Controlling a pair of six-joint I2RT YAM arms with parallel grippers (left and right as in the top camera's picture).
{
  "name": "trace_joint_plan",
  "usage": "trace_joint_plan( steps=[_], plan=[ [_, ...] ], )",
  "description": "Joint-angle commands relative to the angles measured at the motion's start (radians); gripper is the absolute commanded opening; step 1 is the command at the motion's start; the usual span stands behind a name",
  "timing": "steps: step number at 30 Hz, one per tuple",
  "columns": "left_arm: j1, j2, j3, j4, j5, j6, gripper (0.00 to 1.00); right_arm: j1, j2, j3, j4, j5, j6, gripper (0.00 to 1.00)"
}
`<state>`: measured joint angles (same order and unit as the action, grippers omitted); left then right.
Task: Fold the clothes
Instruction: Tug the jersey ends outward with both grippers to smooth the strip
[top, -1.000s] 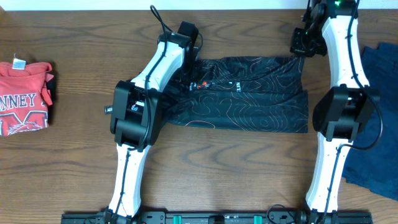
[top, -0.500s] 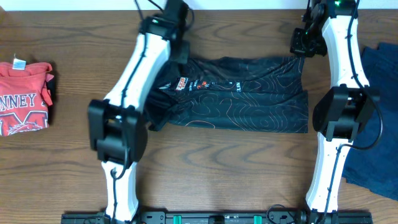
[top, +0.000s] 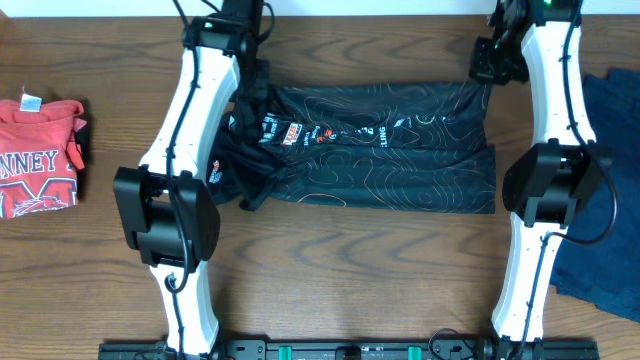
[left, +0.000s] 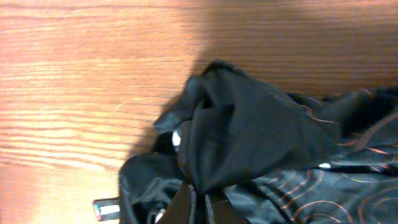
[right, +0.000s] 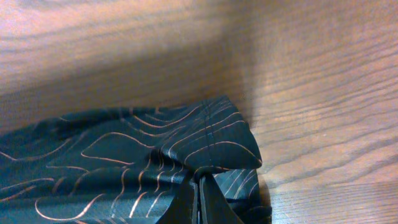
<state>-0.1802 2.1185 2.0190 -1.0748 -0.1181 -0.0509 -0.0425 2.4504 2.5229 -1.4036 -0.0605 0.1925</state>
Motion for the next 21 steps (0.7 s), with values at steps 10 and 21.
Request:
trace_joint_plan(
  steps=[10, 21],
  plan=[
    [0.064, -0.094, 0.013, -0.04, -0.042, 0.04, 0.06, 0.005, -0.006, 0.079, -0.071, -0.005, -0.014, 0.01],
    [0.097, -0.203, 0.013, -0.163, -0.066, 0.038, 0.06, 0.014, -0.045, 0.082, -0.165, -0.068, -0.014, 0.01]
  ],
)
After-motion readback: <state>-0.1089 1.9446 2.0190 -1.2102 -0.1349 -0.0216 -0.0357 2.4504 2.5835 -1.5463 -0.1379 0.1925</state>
